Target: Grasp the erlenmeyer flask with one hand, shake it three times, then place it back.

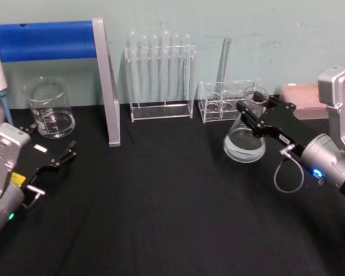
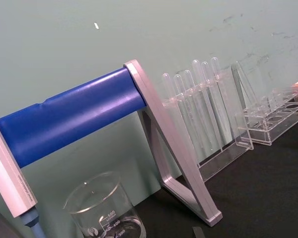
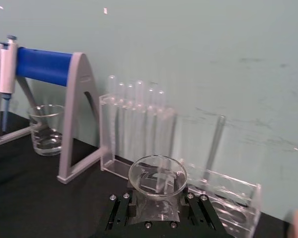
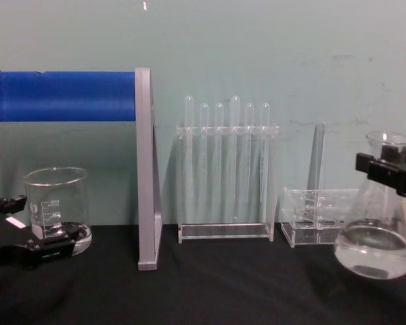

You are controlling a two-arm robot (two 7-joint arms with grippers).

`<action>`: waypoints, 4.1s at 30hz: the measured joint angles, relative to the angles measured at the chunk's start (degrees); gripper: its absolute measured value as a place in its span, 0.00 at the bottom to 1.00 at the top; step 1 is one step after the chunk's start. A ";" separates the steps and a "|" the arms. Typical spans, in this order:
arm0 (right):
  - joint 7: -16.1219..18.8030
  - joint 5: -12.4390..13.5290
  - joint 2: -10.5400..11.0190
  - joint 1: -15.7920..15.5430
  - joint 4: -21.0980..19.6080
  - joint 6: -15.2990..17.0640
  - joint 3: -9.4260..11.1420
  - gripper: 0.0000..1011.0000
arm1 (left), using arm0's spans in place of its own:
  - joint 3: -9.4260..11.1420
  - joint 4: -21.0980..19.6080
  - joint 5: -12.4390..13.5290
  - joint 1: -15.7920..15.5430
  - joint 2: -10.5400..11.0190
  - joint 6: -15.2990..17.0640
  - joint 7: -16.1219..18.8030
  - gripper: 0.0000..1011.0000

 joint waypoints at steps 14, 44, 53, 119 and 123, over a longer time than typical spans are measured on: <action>0.28 -0.96 -1.16 -0.26 0.48 0.78 1.79 0.45 | 0.00 0.00 0.00 0.00 0.00 0.00 0.00 0.99; 6.39 1.77 -2.24 0.27 -2.76 0.91 -5.77 0.45 | 0.00 0.00 0.00 0.00 0.00 0.00 0.00 0.99; 6.02 1.76 -2.14 0.63 -2.05 0.44 -6.48 0.45 | 0.00 0.00 0.00 0.00 0.00 0.00 0.00 0.99; 6.52 0.54 -3.50 0.35 3.74 0.41 -9.25 0.45 | 0.00 0.00 0.00 0.00 0.00 0.00 0.00 0.99; 6.50 0.53 -3.50 0.36 3.74 0.42 -9.25 0.45 | 0.00 0.00 0.00 0.00 0.00 0.00 0.00 0.99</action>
